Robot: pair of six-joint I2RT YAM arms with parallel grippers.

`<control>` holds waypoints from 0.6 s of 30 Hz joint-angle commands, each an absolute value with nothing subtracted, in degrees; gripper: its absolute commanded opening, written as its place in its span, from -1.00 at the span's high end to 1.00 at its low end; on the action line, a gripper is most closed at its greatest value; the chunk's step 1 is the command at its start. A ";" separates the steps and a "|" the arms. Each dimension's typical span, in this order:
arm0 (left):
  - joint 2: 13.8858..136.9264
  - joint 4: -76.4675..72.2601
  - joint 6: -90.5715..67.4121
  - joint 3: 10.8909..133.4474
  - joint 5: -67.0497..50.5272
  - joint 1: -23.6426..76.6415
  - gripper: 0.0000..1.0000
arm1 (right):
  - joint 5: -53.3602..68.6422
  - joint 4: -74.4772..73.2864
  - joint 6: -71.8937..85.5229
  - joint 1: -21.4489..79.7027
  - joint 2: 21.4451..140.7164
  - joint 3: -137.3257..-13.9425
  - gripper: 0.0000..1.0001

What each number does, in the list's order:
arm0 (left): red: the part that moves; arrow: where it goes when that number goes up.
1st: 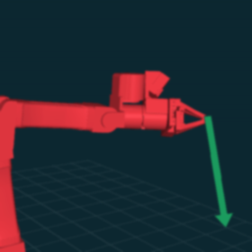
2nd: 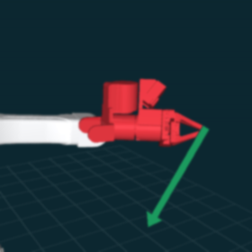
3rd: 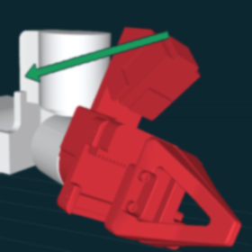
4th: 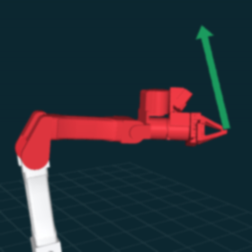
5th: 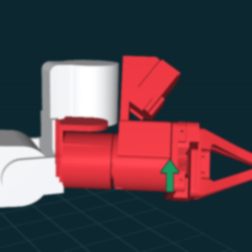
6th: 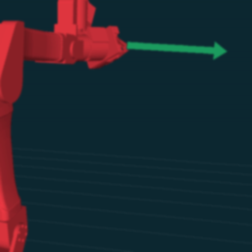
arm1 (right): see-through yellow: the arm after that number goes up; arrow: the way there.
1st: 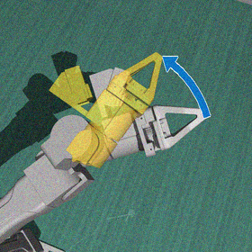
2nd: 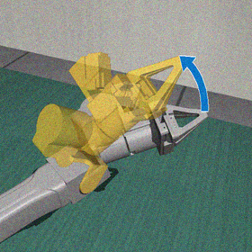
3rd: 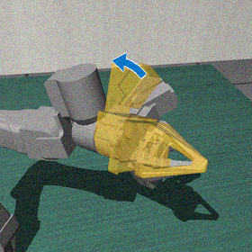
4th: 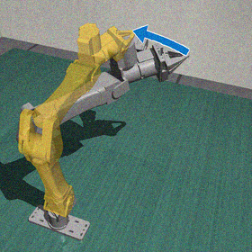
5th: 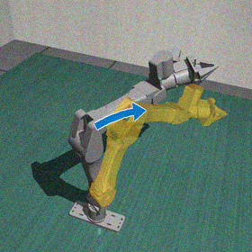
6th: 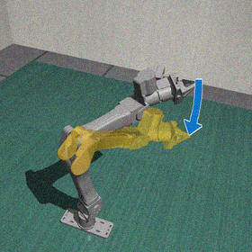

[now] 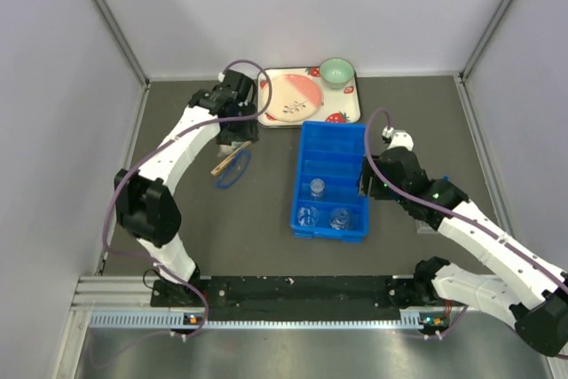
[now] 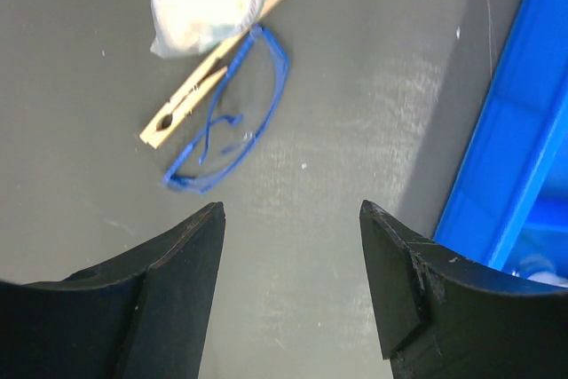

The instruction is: Organize the chemistry lab equipment

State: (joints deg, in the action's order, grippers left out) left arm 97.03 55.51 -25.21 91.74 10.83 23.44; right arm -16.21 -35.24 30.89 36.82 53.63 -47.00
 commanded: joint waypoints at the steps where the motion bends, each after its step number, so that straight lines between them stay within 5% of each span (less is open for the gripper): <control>1: 101.86 53.35 -24.26 97.29 9.58 20.66 -0.35 | -16.96 -35.41 29.36 36.39 51.59 -49.75 -0.29; 18: 117.86 47.03 -24.87 105.64 6.86 12.04 -0.36 | -18.11 -36.04 27.42 36.39 51.77 -48.96 -0.30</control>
